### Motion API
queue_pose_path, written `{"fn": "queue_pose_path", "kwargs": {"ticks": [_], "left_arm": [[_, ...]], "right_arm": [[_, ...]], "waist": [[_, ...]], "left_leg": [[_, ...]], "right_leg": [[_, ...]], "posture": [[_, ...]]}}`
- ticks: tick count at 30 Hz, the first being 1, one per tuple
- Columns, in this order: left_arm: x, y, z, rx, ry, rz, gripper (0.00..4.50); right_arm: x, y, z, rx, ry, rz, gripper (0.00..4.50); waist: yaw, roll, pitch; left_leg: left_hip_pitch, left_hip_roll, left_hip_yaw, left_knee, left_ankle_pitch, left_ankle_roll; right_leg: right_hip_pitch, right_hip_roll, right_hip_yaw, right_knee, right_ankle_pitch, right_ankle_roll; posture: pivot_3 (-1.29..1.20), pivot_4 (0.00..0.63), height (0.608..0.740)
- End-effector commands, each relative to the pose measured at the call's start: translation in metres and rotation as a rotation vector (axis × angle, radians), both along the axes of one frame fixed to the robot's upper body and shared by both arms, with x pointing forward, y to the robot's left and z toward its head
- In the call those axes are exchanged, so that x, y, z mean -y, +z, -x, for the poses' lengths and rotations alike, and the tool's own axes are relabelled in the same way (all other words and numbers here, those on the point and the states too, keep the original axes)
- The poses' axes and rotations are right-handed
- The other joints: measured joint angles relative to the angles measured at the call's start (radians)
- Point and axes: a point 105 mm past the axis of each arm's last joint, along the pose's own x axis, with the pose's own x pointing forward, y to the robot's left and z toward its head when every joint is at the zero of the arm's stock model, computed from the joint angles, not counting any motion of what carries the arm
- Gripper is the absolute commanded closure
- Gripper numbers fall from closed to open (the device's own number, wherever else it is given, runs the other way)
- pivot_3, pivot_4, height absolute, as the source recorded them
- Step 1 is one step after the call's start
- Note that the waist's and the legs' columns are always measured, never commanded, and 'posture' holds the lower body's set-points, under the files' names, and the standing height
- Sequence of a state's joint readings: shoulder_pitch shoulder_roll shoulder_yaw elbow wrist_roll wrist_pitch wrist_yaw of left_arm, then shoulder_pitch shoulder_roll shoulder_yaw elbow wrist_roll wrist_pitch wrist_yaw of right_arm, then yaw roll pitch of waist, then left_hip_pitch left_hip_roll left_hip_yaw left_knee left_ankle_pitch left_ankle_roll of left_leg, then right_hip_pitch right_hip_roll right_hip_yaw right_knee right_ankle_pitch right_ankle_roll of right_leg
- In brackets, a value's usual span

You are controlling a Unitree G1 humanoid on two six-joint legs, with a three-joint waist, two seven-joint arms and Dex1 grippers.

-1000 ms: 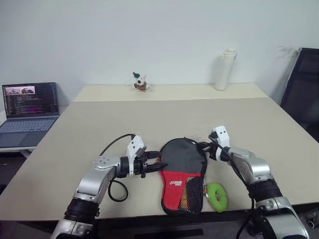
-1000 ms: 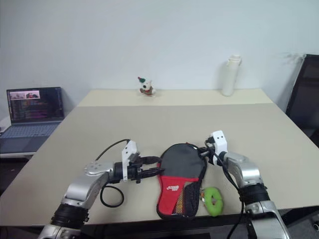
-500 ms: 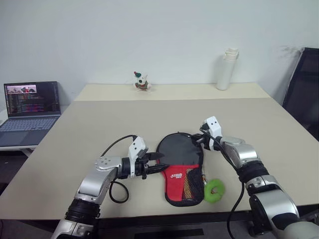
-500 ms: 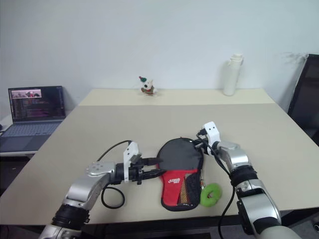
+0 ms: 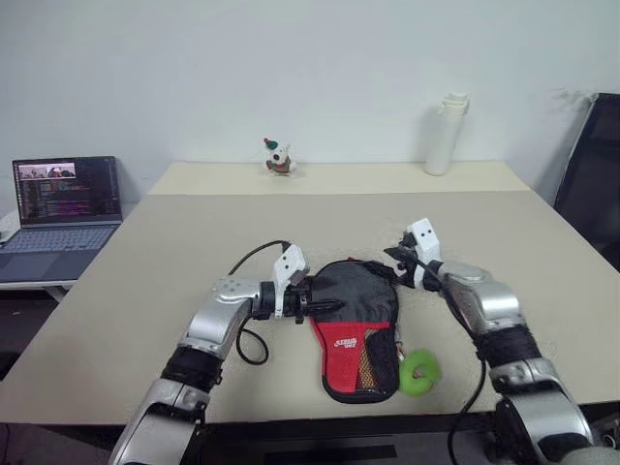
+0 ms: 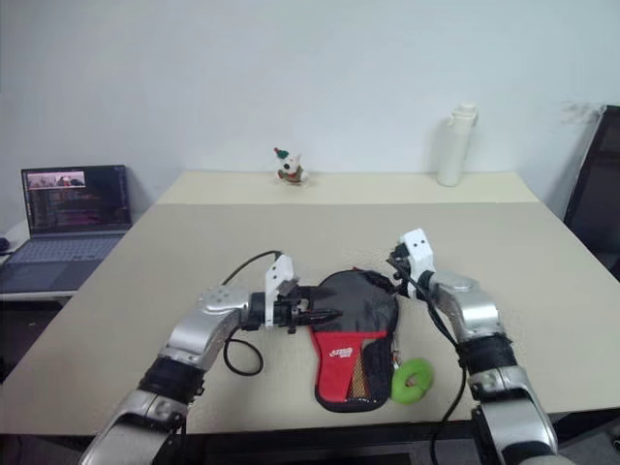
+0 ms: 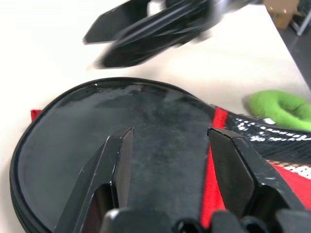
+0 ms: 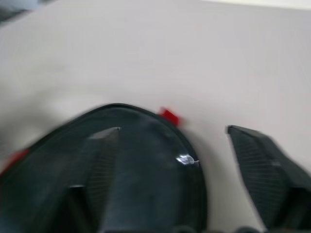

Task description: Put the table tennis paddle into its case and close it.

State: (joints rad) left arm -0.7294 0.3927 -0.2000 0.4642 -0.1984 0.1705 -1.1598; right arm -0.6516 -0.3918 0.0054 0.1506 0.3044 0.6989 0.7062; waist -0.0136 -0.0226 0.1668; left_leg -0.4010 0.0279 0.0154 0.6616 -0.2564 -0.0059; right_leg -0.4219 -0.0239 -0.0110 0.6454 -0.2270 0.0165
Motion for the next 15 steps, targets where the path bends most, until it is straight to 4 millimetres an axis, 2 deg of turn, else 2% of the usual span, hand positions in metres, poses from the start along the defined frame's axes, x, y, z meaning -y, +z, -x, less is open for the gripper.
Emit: {"fn": "queue_pose_path", "kwargs": {"ticks": [1,3,6,9,10,12,15], "left_arm": [[0.007,-0.002,-0.009,0.031,-0.034,-0.055,1.85],[0.012,-0.006,-0.013,0.027,-0.049,-0.082,1.85],[0.021,-0.010,-0.017,0.051,-0.071,-0.112,1.30],[0.032,-0.015,-0.020,0.081,-0.086,-0.142,0.22],[0.035,-0.016,-0.020,0.079,-0.097,-0.140,0.01],[0.041,-0.017,-0.021,0.089,-0.105,-0.140,0.01],[0.047,-0.021,-0.024,0.115,-0.093,-0.157,0.01]], "right_arm": [[0.015,0.013,0.036,0.003,0.031,-0.002,0.40],[0.027,0.010,0.059,-0.026,0.029,0.018,0.40],[0.038,0.005,0.092,-0.073,0.042,0.054,0.35],[0.044,-0.001,0.123,-0.132,0.061,0.070,0.35],[0.044,-0.003,0.130,-0.149,0.065,0.069,0.35],[0.042,-0.011,0.141,-0.183,0.068,0.076,0.35],[0.040,-0.026,0.146,-0.215,0.031,0.099,0.35]], "waist": [[0.008,0.000,0.000],[0.013,0.000,0.000],[0.011,-0.001,0.001],[0.012,-0.002,0.002],[0.011,-0.003,0.002],[0.008,-0.003,0.002],[0.008,-0.004,0.003]], "left_leg": [[0.000,-0.001,0.000,0.000,0.000,0.000],[0.000,-0.001,0.001,0.000,0.000,0.000],[0.000,-0.002,0.001,0.001,0.000,0.000],[0.001,-0.001,0.001,0.001,0.000,0.000],[0.001,-0.001,0.001,0.001,0.000,0.000],[0.002,0.000,0.001,0.001,0.000,0.000],[0.001,-0.001,0.000,0.001,0.000,0.000]], "right_leg": [[0.000,0.000,0.000,0.000,0.000,0.000],[0.000,0.000,0.000,0.000,-0.001,0.001],[0.000,0.001,0.000,0.000,-0.003,0.005],[0.001,0.002,0.000,0.000,-0.003,0.005],[0.001,0.002,0.000,0.000,-0.003,0.005],[0.001,0.003,0.000,0.000,-0.003,0.005],[0.001,0.003,0.000,0.000,-0.003,0.006]], "posture": [[0.00,0.150,0.740],[0.00,0.150,0.740],[0.00,0.150,0.740],[0.00,0.150,0.740],[0.00,0.150,0.740],[0.00,0.150,0.740],[0.00,0.150,0.740]]}}
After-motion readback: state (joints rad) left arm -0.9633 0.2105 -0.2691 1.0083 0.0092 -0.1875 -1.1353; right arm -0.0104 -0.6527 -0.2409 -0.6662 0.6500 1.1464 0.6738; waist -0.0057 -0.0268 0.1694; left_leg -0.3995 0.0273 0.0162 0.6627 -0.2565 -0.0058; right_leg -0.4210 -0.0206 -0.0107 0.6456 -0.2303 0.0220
